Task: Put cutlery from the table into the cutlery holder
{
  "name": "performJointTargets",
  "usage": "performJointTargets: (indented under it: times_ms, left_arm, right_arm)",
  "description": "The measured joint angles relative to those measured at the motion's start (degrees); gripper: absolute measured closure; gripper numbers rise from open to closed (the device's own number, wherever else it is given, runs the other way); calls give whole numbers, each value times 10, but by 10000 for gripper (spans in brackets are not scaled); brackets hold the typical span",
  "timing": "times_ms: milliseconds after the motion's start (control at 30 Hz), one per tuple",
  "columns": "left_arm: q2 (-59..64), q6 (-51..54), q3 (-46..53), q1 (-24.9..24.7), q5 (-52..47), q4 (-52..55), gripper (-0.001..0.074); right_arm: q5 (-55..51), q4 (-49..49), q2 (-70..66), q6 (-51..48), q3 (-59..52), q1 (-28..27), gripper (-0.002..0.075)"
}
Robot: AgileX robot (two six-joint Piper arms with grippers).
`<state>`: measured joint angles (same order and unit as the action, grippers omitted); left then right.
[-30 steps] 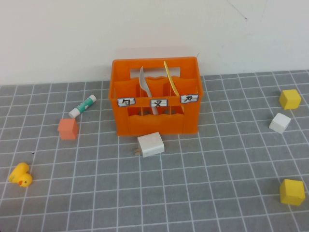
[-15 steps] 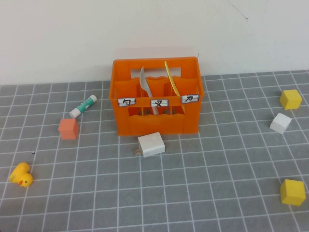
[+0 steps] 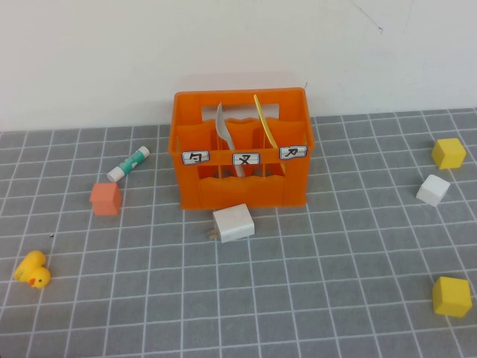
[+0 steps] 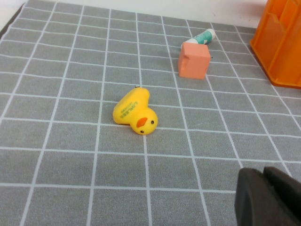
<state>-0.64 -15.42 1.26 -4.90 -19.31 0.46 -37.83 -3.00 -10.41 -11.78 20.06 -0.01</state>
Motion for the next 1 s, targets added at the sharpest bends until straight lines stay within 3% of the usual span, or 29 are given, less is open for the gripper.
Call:
performJointTargets:
  times_ms: [200,400,533,700,1000]
  left_arm:
    - [0,0,0,0,0,0,736]
    - [0,0,0,0,0,0,736]
    - [0,0,0,0,0,0,736]
    - [0,0,0,0,0,0,736]
    - [0,0,0,0,0,-1,736]
  right_arm:
    - [22,0,73,0,-4,0,727]
    - [246,-42,97,-4,-83,0,727]
    - [318,-66,101,-9,-155,0,727]
    - [319,-70,108,-9,-214,0,727]
    - [199,-47,112,55,-216,0,727]
